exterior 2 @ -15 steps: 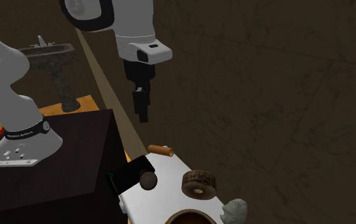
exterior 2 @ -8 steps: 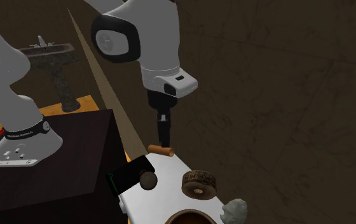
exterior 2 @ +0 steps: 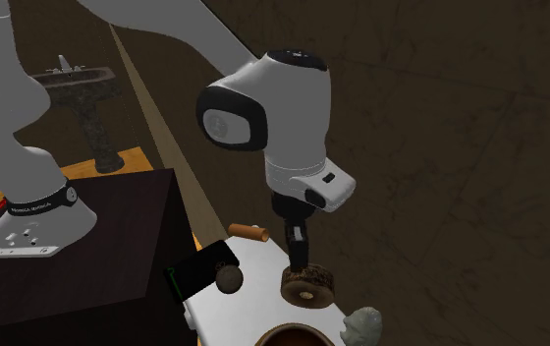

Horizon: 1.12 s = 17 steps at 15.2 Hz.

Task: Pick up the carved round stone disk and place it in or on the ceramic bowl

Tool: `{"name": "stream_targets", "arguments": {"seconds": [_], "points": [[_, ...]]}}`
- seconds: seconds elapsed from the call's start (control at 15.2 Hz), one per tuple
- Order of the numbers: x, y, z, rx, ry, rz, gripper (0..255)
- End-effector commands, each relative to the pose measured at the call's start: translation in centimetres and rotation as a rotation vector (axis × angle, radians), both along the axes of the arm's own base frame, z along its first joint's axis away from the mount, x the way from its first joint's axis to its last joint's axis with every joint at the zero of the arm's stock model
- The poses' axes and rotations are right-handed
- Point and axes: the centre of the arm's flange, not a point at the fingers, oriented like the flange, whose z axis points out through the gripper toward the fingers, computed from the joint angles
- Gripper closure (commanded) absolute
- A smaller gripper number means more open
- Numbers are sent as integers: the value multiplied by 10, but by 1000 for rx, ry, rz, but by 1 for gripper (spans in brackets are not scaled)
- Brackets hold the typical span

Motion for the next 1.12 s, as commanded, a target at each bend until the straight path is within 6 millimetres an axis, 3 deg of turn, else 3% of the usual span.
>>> {"name": "stream_targets", "arguments": {"seconds": [0.0,0.13,0.59,1.06], "points": [[15,-14,-19,1,-6,-3,0],[26,-25,-31,2,-10,-5,0],[27,-26,-67,2,-10,-5,0],[27,-26,-70,2,-10,-5,0]]}}
